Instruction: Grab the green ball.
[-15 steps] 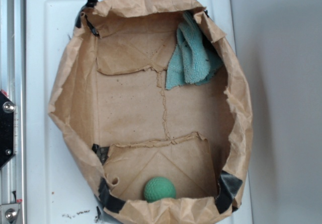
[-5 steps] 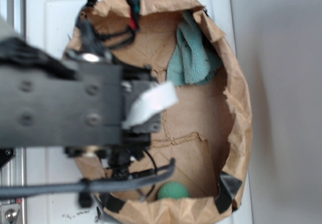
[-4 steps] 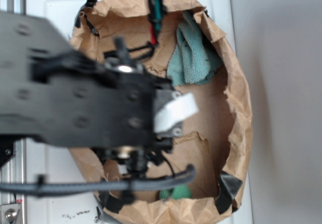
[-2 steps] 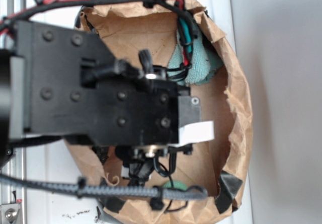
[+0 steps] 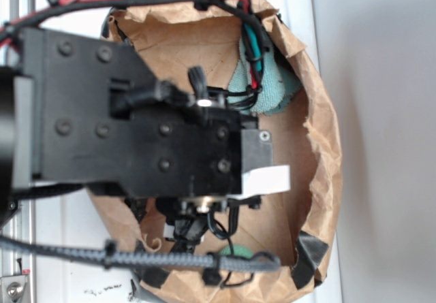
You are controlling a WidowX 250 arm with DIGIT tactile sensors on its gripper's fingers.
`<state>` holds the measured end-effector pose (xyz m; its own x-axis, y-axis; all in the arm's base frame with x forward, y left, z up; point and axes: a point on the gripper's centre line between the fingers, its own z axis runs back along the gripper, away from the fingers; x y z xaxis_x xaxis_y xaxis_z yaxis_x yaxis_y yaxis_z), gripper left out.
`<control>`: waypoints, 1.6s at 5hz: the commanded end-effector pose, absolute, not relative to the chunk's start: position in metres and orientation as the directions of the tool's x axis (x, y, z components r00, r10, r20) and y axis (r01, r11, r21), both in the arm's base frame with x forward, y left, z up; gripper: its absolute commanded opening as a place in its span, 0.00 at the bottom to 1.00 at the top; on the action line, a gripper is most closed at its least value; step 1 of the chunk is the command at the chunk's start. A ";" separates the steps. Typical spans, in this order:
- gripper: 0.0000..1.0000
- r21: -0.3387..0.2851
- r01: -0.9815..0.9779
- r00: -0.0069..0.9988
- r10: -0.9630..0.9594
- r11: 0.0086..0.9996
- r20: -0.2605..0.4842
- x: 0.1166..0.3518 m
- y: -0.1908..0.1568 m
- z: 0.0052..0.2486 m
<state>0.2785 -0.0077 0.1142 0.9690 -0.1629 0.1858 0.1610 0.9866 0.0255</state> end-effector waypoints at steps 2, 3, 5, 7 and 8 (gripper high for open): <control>1.00 0.053 0.511 0.817 -0.503 0.858 0.282 0.299 0.014 0.110; 1.00 -0.007 0.633 0.737 -0.599 0.774 0.313 0.305 0.024 0.108; 1.00 0.002 0.863 0.472 -0.809 0.504 0.351 0.295 -0.009 0.070; 1.00 0.039 0.937 0.299 -0.856 0.347 0.421 0.282 -0.052 0.074; 1.00 0.050 0.958 0.232 -0.863 0.284 0.448 0.283 -0.070 0.076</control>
